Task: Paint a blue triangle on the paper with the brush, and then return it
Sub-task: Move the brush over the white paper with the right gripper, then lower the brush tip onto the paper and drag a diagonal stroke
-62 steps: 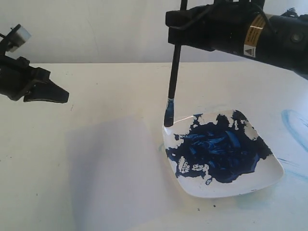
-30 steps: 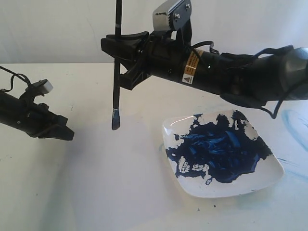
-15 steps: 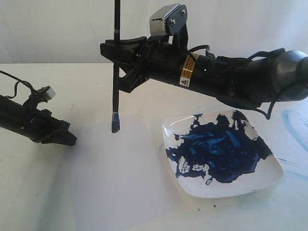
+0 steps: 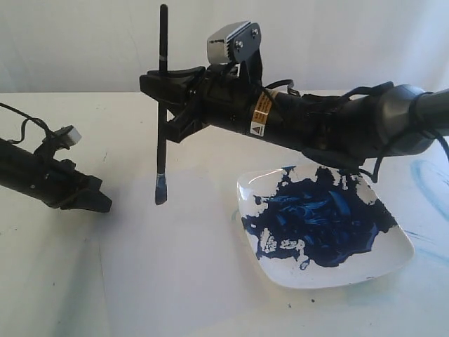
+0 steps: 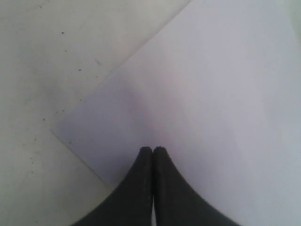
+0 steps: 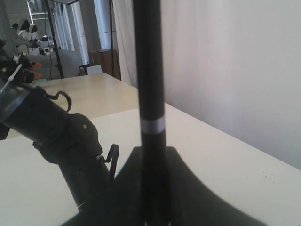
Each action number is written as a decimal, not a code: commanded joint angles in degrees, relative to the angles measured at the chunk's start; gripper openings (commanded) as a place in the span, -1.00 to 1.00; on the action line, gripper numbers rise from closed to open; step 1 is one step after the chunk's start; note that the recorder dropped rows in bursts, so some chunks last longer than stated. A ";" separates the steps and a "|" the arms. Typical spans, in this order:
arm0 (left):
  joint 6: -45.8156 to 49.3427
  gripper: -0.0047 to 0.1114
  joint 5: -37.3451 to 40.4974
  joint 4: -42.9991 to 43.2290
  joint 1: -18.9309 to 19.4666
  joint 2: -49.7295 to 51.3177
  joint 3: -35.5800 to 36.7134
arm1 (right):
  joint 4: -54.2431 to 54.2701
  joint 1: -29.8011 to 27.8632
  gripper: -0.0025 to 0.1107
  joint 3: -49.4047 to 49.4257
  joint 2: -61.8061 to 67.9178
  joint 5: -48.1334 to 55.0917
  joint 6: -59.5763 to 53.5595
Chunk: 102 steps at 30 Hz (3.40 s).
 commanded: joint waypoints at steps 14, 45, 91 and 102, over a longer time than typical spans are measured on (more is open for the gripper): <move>0.27 -0.92 0.61 0.21 0.15 0.41 0.08 | -23.98 -3.82 -0.96 -17.32 6.63 -8.48 23.05; 0.27 -0.92 0.61 0.21 0.15 0.41 0.08 | -24.97 -3.95 -0.96 -23.55 13.48 -3.83 14.61; 0.27 -0.92 0.61 1.48 0.15 0.41 0.08 | -24.96 2.46 -0.96 -23.55 16.05 -8.91 16.25; 0.27 -0.92 0.61 1.95 0.15 0.41 0.08 | -24.66 4.05 -0.96 -23.55 16.16 -8.77 16.36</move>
